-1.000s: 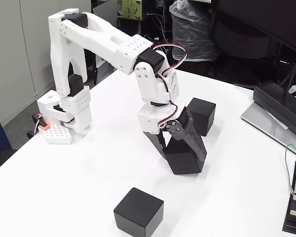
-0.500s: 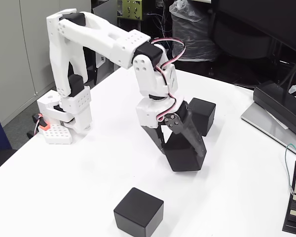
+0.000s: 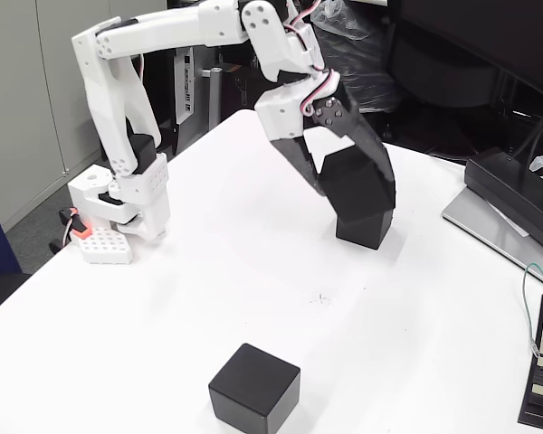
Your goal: Stack the 3 blocks
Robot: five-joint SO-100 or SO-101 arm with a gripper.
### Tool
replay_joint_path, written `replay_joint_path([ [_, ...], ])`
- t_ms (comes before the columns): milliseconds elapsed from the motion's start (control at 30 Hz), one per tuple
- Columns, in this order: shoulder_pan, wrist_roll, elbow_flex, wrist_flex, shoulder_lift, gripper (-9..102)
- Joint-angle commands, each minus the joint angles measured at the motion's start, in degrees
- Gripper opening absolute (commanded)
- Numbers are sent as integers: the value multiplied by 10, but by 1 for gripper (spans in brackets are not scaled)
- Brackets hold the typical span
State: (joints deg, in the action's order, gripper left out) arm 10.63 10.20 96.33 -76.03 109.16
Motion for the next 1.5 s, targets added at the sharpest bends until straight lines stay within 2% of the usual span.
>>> replay_joint_path([
  [0, 44, -4, -58, -25, 24, -1],
  [333, 147, -38, -88, -47, 6, -1],
  [567, 150, -97, -118, -46, -83, -1],
  [933, 150, -102, -171, -52, -185, -1],
  [1467, 149, -102, -159, -61, -195, -1],
])
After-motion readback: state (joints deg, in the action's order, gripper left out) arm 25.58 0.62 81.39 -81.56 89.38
